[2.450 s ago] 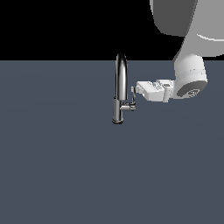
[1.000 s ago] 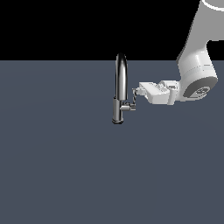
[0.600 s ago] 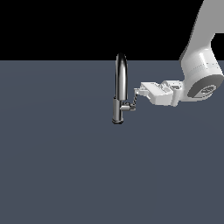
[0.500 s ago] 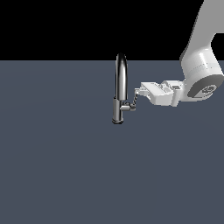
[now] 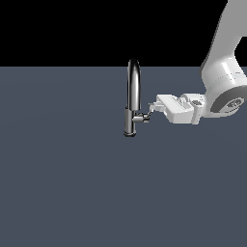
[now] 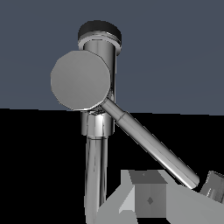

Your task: Turn on the faucet by rotating a designated handle.

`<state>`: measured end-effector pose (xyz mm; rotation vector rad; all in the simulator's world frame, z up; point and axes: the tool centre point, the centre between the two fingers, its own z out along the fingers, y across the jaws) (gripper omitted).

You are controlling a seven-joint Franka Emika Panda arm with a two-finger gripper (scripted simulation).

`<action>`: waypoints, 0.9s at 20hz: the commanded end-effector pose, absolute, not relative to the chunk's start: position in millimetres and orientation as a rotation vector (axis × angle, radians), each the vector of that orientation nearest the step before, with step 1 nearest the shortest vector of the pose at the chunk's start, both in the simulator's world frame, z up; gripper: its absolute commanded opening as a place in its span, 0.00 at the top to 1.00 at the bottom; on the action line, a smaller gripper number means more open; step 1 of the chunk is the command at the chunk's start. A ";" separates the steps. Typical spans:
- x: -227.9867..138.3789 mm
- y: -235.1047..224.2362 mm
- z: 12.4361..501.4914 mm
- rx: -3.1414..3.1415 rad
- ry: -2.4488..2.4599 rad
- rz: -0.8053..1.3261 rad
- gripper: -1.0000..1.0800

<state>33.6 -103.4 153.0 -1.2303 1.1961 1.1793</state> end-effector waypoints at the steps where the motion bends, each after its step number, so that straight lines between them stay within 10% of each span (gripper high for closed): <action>1: 20.0 -99.2 140.6 -1.223 1.197 1.204 1.00; 18: -0.9 -98.9 75.6 -1.225 1.194 1.204 1.00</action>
